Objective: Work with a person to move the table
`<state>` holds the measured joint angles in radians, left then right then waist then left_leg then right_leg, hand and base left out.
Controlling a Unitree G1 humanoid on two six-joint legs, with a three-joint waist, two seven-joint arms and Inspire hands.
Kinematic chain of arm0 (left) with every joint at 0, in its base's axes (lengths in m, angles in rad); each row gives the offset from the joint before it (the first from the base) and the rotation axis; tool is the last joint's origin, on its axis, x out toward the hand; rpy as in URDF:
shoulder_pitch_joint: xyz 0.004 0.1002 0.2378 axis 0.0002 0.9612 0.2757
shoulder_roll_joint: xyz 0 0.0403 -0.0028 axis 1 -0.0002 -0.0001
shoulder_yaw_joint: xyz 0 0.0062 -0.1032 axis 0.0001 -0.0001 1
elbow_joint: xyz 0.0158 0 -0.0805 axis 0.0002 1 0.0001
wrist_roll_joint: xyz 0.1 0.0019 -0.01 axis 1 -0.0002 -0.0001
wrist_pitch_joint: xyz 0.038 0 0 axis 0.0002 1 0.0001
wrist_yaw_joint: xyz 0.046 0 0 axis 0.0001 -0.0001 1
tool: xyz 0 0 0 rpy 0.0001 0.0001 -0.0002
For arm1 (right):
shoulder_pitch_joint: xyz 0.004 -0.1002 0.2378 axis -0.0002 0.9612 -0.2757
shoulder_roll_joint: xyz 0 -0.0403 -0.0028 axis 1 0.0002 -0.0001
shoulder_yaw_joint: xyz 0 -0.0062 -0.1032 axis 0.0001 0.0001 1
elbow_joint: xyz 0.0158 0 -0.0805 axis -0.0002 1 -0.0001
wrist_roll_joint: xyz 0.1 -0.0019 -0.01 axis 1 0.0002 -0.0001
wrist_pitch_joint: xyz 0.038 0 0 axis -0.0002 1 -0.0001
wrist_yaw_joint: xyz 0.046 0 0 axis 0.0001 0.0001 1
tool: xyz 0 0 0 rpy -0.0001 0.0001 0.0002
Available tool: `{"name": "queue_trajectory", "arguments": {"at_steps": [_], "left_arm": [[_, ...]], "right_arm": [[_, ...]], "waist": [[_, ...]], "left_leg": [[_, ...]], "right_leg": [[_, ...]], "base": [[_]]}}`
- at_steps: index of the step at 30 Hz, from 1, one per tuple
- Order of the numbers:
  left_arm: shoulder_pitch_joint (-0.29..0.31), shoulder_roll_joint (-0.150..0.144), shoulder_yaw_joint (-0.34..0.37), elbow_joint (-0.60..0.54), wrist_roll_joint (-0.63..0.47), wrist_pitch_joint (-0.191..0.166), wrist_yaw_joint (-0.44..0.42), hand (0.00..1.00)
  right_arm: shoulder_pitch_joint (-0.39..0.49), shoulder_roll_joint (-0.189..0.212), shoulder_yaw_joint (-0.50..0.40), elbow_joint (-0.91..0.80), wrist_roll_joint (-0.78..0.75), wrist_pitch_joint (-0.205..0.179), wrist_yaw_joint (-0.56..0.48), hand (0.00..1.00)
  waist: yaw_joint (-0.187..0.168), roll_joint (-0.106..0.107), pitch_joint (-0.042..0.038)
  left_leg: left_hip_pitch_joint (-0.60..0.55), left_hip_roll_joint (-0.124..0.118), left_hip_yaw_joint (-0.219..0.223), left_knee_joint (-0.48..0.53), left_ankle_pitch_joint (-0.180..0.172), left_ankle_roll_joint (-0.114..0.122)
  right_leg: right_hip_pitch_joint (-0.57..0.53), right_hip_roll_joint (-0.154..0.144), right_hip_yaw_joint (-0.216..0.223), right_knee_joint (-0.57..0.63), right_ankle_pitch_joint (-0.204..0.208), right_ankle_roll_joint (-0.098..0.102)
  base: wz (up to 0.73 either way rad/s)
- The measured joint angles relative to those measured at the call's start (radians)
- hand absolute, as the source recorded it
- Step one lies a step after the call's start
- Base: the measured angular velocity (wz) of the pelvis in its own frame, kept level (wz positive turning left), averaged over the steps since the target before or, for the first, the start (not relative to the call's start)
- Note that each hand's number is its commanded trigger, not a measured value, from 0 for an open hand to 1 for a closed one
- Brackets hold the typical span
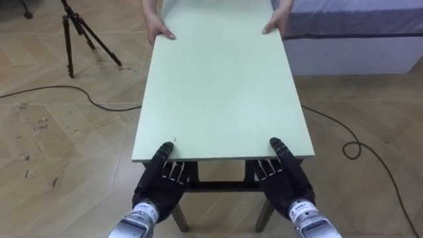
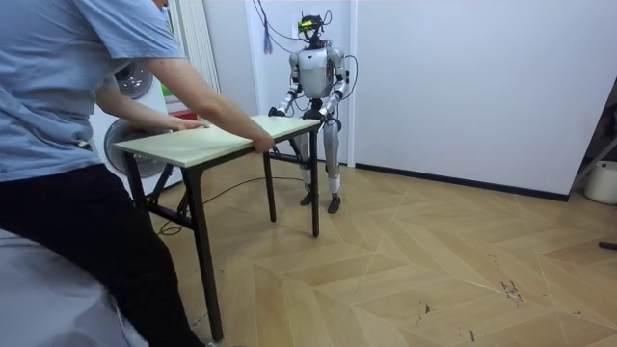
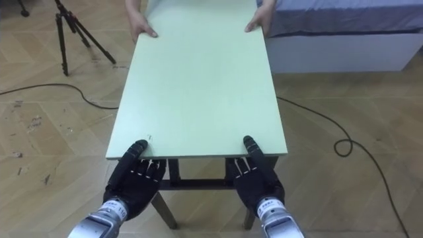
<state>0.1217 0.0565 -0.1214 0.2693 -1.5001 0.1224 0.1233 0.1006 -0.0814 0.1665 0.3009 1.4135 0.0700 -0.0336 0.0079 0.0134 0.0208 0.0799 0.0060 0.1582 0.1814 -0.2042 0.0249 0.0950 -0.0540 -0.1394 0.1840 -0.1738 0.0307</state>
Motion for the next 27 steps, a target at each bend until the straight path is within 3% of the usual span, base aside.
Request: {"name": "queue_trajectory", "arguments": {"at_steps": [19,27], "left_arm": [[-0.002,-0.001,-0.004,-0.006,0.029,-0.013,-0.008,1.0],[0.08,-0.007,-0.004,-0.083,0.082,-0.003,-0.028,1.0]], "right_arm": [[0.0,0.0,0.007,0.0,-0.002,-0.017,0.023,1.0],[0.025,-0.003,0.008,-0.006,-0.007,-0.017,0.072,1.0]], "waist": [[-0.031,0.006,-0.0038],[-0.027,0.012,-0.0076]], "left_leg": [[0.0,0.001,0.0,0.002,0.0,0.0],[0.004,0.003,-0.007,0.001,0.0,0.0]], "right_leg": [[-0.002,0.003,0.0,0.0,0.0,0.0],[0.004,0.004,-0.002,0.0,0.0,0.0]], "base": [[0.0],[0.02]]}}
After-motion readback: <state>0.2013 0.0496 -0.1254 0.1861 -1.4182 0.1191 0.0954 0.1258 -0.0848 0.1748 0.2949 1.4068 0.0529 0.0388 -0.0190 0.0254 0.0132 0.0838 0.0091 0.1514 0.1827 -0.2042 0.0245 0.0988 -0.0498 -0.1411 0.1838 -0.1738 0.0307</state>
